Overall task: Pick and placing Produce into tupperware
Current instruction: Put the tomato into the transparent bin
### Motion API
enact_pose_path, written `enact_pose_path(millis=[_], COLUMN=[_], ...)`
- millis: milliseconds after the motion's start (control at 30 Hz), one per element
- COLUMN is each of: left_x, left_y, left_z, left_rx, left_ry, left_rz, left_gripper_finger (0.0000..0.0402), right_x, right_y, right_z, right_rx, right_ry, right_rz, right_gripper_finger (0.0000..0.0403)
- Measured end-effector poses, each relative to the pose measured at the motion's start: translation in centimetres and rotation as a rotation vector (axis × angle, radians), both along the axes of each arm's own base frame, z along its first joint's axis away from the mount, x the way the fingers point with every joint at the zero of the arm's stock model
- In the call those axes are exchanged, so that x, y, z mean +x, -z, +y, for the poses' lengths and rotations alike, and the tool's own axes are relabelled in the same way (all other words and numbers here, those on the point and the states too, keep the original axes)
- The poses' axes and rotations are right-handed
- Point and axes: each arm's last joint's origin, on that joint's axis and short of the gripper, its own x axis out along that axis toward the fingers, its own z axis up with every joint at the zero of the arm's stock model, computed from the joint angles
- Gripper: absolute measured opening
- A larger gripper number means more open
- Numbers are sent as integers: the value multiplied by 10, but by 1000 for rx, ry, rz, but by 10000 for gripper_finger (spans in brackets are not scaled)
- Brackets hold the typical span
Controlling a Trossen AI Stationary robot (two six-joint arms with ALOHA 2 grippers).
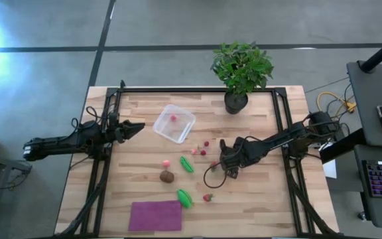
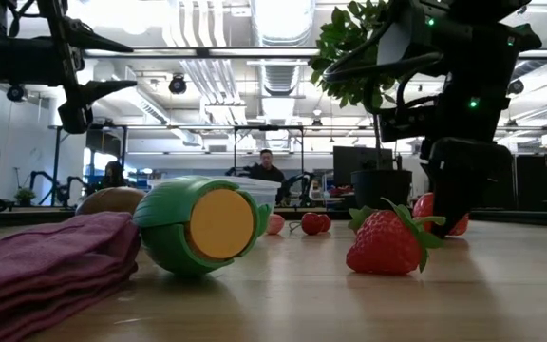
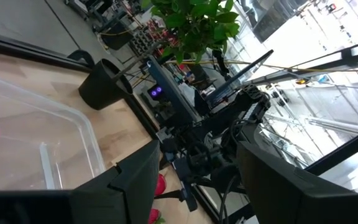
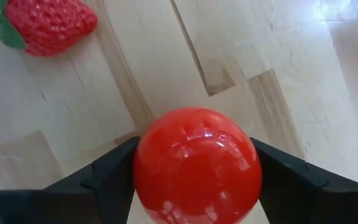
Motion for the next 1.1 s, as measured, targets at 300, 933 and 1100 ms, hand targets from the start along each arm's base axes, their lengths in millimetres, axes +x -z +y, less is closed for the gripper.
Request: enact_pose_path(millis=[300,933,1100], left_x=[0,0,0], left_y=[0,0,0], left_z=[0,0,0], left_rx=[-21,-23,-23], left_ry=[2,2,2], left_rz=[-7,-7,-7], left_gripper_finger=[201,201,201], right_x=[4,83,91], right_y=[-4,-114,-133], right_z=[1,-52,-84], right_rx=[15,23,8], right_ry=[2,115,139], right_rz=[-6,-425,-497], right_gripper_finger=[260,260,260])
